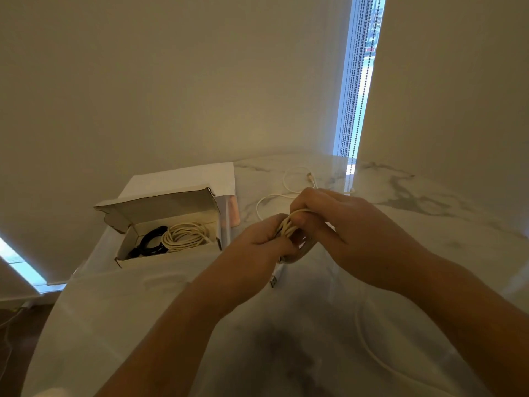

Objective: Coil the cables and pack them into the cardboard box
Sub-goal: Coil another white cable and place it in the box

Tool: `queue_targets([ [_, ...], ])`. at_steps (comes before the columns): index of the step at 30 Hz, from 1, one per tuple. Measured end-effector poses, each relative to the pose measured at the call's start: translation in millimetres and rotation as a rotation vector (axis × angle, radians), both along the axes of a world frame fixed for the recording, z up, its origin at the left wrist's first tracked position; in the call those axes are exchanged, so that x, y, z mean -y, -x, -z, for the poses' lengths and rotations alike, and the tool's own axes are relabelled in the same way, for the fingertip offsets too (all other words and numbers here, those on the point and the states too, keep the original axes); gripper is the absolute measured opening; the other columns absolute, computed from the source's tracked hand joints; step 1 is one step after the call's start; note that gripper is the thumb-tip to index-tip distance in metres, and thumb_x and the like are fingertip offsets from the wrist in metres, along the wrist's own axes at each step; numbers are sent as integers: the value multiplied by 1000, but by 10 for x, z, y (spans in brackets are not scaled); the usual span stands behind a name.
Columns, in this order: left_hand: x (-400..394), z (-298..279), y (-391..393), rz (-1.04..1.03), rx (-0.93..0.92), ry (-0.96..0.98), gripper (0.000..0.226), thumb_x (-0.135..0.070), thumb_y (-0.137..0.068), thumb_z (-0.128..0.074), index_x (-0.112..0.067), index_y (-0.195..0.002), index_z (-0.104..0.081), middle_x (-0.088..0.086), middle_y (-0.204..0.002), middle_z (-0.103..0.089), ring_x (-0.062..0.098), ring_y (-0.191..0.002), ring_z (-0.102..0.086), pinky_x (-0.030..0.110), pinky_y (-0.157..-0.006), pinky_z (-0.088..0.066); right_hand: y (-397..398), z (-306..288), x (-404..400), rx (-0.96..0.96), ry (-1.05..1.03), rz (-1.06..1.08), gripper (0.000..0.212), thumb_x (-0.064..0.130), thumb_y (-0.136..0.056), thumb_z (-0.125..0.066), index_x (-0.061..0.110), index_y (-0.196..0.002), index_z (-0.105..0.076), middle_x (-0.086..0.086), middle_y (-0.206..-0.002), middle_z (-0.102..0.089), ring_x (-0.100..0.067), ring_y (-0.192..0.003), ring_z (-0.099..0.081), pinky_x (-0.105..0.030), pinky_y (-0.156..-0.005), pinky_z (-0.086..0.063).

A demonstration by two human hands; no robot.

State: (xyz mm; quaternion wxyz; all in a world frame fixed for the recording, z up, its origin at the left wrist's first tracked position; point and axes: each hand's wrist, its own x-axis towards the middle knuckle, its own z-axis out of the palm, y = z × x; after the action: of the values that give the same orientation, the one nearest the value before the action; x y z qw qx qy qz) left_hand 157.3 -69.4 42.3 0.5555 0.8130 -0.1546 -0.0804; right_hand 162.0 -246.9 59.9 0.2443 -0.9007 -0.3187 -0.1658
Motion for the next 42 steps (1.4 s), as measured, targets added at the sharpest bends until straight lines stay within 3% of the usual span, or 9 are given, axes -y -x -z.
queue_targets([
  [5, -5, 36, -22, -57, 36, -3, 18, -22, -102, -49, -26, -114, -61, -5, -102, -69, 6, -94, -65, 18, -81, -49, -28, 20, 2, 54, -5, 36, 20, 39, -100, -38, 29, -104, -54, 13, -87, -56, -1, -73, -53, -7, -63, -36],
  [9, -85, 22, -54, -107, 109, 58, 16, -22, -99, -54, -32, -110, -60, -9, -94, -69, -1, -86, -67, 18, -80, -53, -29, -2, 19, 44, -129, 53, 9, 36, -99, -44, 35, -97, -52, 21, -76, -54, -1, -73, -55, -6, -67, -40],
  [13, -106, 31, -53, -69, 197, -37, 18, -21, -101, -51, -25, -115, -62, -10, -96, -69, -1, -90, -65, 11, -79, -51, -54, 8, 27, -29, -215, 84, 10, 35, -100, -47, 35, -94, -55, 20, -75, -60, -1, -79, -57, -4, -68, -41],
  [19, -122, 33, -70, -41, 277, -100, 20, -21, -101, -52, -29, -116, -62, -10, -102, -68, 2, -96, -62, 9, -82, -48, -64, 31, 32, -53, -236, 94, 10, 34, -100, -49, 36, -92, -56, 21, -74, -61, 3, -79, -58, -2, -67, -39],
  [23, -139, 31, -73, -23, 301, -140, 25, -23, -101, -52, -28, -124, -61, -13, -108, -68, -2, -100, -61, 6, -84, -46, -109, 51, 41, -56, -224, 118, 10, 36, -99, -48, 33, -95, -57, 24, -76, -59, 8, -83, -57, 1, -68, -39],
  [28, -116, 13, -22, 0, 326, -201, 33, -22, -102, -51, -31, -134, -56, -17, -100, -67, -7, -97, -61, 0, -80, -42, -118, 59, 65, -62, -228, 149, 10, 35, -98, -49, 32, -97, -59, 20, -75, -63, 3, -78, -62, -2, -68, -45],
  [33, -127, 34, -28, -35, 328, -241, 54, -28, -101, -52, -39, -150, -35, -15, -98, -66, -8, -93, -62, 0, -83, -43, -123, 60, 83, -20, -149, 193, 15, 34, -100, -45, 28, -102, -58, 17, -84, -63, -3, -74, -62, -7, -64, -42],
  [38, -126, 53, -30, -86, 341, -149, 36, -24, -99, -57, -32, -134, -53, -12, -100, -69, -7, -92, -65, 7, -82, -49, -197, 66, 189, 132, 21, 229, 29, 36, -96, -39, 24, -104, -65, 12, -97, -56, -9, -87, -52, -11, -70, -34],
  [42, -136, 32, -41, -118, 308, -16, 16, -17, -96, -61, -15, -112, -58, -1, -93, -73, 3, -84, -71, 17, -78, -55, -206, -64, 294, 49, -24, 206, 18, 38, -97, -50, 28, -99, -65, 10, -90, -65, -9, -82, -58, -14, -67, -37],
])
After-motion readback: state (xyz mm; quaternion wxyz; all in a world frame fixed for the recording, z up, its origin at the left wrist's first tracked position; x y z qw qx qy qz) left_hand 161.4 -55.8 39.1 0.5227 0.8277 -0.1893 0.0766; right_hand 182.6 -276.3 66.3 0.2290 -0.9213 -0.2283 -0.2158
